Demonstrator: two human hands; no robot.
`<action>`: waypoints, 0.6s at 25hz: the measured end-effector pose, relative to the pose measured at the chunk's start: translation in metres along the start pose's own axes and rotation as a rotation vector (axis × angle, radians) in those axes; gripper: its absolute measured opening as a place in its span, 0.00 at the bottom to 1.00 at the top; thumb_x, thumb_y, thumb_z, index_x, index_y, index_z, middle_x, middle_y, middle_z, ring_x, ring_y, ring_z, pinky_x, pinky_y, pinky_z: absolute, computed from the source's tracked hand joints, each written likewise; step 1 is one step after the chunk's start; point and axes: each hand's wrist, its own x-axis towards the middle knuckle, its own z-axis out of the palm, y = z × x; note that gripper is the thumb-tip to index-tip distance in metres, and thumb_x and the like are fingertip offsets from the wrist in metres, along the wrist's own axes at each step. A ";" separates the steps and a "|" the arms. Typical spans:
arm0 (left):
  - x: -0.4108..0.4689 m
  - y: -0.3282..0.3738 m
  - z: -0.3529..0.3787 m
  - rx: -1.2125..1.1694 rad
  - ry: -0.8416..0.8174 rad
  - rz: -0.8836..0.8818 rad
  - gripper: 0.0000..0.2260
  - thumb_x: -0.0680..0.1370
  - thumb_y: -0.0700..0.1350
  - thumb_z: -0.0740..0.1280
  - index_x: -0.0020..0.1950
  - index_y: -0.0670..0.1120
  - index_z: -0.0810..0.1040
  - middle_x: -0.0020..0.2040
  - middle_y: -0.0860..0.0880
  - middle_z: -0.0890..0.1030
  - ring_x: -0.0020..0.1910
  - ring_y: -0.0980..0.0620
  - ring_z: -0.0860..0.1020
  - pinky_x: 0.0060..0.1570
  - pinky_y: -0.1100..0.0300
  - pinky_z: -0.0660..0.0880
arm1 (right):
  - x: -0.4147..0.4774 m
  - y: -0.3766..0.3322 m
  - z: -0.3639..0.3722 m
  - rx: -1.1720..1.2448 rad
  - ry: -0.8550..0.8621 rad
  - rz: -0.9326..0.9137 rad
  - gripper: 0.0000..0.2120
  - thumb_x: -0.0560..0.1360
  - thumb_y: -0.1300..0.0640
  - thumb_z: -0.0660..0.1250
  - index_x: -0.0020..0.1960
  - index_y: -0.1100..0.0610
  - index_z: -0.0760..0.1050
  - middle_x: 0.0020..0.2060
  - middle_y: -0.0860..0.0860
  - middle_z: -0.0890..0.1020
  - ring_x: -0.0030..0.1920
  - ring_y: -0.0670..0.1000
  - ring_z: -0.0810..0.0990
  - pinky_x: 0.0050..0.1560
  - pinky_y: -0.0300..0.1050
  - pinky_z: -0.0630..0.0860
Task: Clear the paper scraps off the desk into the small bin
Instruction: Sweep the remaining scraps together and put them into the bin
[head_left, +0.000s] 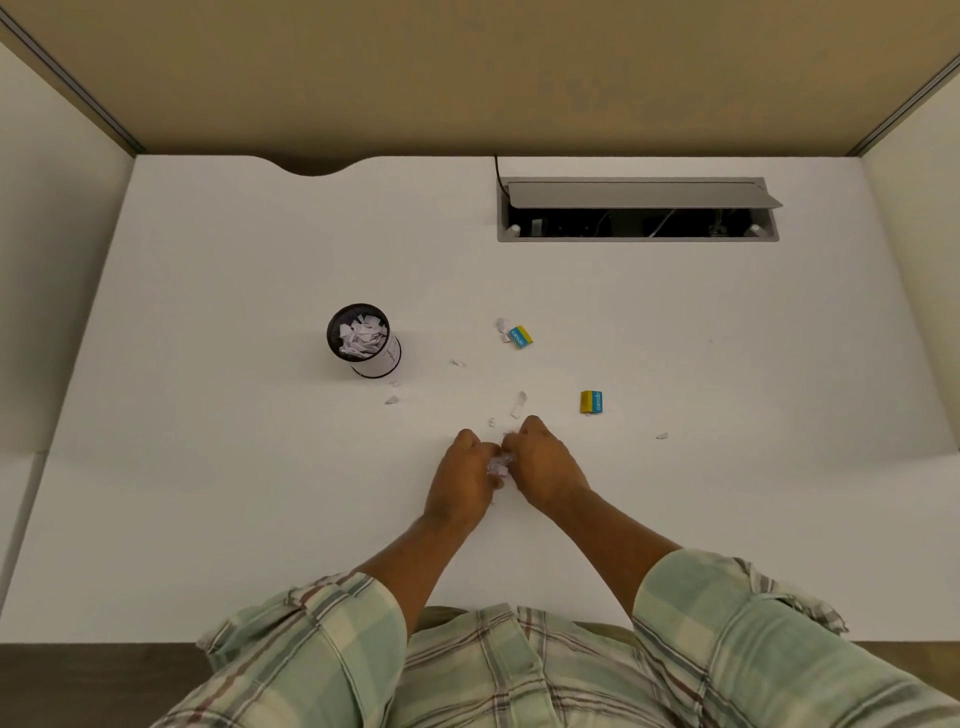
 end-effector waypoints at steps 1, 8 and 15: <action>0.000 -0.003 0.002 0.047 -0.020 0.016 0.03 0.81 0.40 0.66 0.49 0.41 0.76 0.41 0.52 0.74 0.40 0.54 0.73 0.35 0.72 0.72 | 0.001 0.001 0.002 -0.009 -0.001 0.001 0.06 0.79 0.59 0.66 0.55 0.57 0.80 0.52 0.55 0.76 0.46 0.52 0.79 0.49 0.43 0.79; 0.008 0.005 -0.013 0.032 0.020 -0.072 0.06 0.75 0.40 0.75 0.50 0.40 0.88 0.48 0.43 0.87 0.46 0.48 0.84 0.48 0.64 0.77 | 0.007 0.002 -0.012 0.301 0.019 0.272 0.01 0.72 0.61 0.75 0.44 0.56 0.85 0.46 0.52 0.85 0.43 0.48 0.79 0.43 0.33 0.71; 0.003 0.009 -0.073 -0.349 0.160 -0.193 0.03 0.72 0.39 0.76 0.44 0.44 0.88 0.42 0.48 0.88 0.35 0.51 0.84 0.43 0.59 0.81 | 0.002 -0.025 -0.055 0.841 0.056 0.388 0.06 0.67 0.64 0.80 0.41 0.61 0.85 0.42 0.54 0.86 0.36 0.52 0.85 0.41 0.45 0.85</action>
